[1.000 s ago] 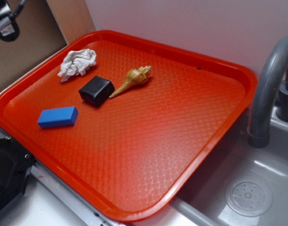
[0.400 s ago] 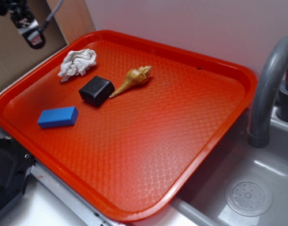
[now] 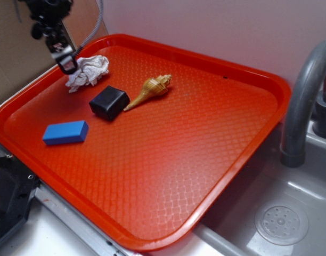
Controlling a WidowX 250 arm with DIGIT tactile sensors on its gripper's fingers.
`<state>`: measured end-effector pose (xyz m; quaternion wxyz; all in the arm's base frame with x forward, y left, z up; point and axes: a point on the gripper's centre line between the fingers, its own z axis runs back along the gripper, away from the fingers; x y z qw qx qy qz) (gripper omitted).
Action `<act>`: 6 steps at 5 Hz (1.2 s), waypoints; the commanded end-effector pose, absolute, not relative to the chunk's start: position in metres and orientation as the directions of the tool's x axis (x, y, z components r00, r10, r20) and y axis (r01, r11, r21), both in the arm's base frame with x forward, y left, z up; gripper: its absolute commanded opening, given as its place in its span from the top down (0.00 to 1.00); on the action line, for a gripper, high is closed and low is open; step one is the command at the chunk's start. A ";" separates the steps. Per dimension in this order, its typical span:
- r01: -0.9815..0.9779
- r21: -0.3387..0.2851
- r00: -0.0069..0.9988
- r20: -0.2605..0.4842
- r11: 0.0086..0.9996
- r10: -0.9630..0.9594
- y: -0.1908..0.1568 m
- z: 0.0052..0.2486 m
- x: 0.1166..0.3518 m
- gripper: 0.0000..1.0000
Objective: Grab the white paper.
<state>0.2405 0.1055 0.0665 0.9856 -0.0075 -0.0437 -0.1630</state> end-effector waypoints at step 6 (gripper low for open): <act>-0.020 0.190 1.000 0.013 0.982 0.018 0.075 0.145 0.243 1.00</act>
